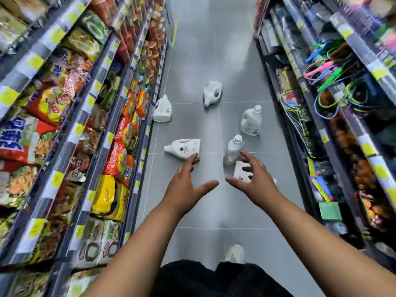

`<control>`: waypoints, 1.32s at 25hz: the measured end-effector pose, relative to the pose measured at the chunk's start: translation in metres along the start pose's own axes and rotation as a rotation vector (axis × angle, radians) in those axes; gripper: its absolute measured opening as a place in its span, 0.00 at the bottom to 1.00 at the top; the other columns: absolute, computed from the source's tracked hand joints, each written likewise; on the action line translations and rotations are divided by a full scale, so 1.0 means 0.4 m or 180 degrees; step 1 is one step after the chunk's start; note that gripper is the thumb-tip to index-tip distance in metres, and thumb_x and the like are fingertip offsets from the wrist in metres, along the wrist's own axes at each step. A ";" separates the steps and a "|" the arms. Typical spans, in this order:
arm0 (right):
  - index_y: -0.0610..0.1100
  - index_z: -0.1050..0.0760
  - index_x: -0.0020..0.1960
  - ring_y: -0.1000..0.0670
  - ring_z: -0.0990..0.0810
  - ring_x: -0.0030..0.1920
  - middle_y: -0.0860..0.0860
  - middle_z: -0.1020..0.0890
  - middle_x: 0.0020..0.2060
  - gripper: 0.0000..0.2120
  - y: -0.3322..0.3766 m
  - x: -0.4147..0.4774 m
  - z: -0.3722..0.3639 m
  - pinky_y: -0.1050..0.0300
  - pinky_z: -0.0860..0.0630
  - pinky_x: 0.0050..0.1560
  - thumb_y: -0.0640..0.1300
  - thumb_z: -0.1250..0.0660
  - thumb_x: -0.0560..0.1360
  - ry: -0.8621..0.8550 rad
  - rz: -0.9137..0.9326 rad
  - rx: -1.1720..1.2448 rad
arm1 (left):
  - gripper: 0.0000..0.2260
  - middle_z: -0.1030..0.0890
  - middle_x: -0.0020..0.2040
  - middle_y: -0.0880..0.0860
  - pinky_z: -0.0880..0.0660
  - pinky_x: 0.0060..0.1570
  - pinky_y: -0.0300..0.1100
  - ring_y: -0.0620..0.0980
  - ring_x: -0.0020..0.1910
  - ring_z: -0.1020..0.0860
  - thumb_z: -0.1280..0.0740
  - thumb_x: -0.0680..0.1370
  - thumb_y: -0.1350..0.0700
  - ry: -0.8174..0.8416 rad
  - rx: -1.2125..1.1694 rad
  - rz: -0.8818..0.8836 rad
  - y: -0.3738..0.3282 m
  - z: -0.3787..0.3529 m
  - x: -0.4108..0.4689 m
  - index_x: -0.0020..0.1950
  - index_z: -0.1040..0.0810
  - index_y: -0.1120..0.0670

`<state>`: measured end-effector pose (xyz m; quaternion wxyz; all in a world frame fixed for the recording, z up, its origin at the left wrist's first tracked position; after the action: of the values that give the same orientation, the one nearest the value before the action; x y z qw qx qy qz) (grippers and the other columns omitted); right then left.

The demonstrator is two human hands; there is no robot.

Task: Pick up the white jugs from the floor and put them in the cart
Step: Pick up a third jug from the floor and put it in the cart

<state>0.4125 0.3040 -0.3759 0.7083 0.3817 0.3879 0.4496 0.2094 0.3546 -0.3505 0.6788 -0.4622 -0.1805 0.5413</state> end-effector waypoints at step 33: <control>0.56 0.44 0.75 0.51 0.28 0.63 0.49 0.37 0.71 0.45 -1.069 1.300 -0.082 0.54 0.31 0.66 0.54 0.22 0.65 -0.0147 -0.1335 -0.0479 | 0.47 0.32 0.74 0.51 0.31 0.69 0.50 0.48 0.70 0.30 0.22 0.66 0.41 0.1132 0.0512 0.0780 0.670 -0.758 1.458 0.78 0.43 0.46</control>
<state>0.6820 0.6653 -0.8770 0.8214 0.2489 0.4078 0.3114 0.4865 0.7460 -0.8736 0.6637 -0.5132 0.0431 0.5424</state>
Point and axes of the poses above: each hand's wrist, its own x-axis towards the middle knuckle, its own z-axis out of the back of the hand, y = z × x, the point moved 3 cm from there along x, towards the middle knuckle
